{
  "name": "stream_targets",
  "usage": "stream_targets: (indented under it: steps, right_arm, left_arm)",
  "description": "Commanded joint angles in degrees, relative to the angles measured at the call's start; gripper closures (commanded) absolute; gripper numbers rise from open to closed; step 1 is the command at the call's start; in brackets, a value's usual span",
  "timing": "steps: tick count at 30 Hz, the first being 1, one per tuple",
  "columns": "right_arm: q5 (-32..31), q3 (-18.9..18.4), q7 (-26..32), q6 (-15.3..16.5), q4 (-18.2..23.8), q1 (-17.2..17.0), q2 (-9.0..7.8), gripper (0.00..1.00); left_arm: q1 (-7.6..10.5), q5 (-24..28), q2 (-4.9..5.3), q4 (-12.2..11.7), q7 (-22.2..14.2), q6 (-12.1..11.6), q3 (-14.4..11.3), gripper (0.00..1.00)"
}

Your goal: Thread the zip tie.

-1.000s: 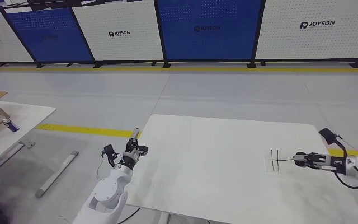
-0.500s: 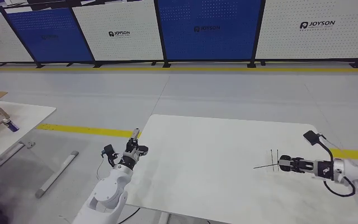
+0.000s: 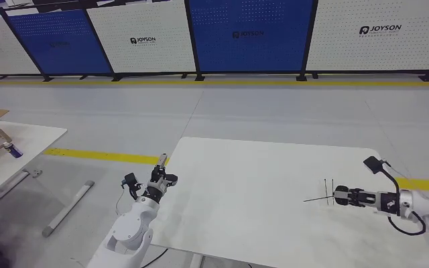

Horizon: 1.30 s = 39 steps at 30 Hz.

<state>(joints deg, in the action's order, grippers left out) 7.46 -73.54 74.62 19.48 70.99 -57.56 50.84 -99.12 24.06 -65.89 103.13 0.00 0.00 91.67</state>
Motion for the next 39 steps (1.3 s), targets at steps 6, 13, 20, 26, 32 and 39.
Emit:
stream_targets:
  steps: [6,13,20,26,32,39]
  right_arm:
    - [3.5,-3.1,-8.0,0.0,12.8,-7.8,0.07,1.00]
    - [-1.0,-4.1,-16.0,0.0,21.1,-13.4,1.18,1.00]
    - [-3.1,-3.1,-17.4,0.0,19.8,-12.7,1.69,1.00]
    - [-3.1,-3.1,-17.4,0.0,19.8,-12.7,1.69,1.00]
    - [-3.1,-3.1,-17.4,0.0,19.8,-12.7,1.69,1.00]
    - [-1.5,-4.3,-18.9,0.0,23.0,-11.7,1.90,1.00]
  left_arm:
    - [0.00,0.0,0.00,0.0,0.0,0.0,0.0,0.00]
    - [0.00,0.0,0.00,0.0,0.0,0.0,0.0,0.00]
    - [0.00,0.0,0.00,0.0,0.0,0.0,0.0,0.00]
    - [0.00,0.0,0.00,0.0,0.0,0.0,0.0,0.00]
    - [0.00,0.0,0.00,0.0,0.0,0.0,0.0,0.00]
    - [0.00,0.0,0.00,0.0,0.0,0.0,0.0,0.00]
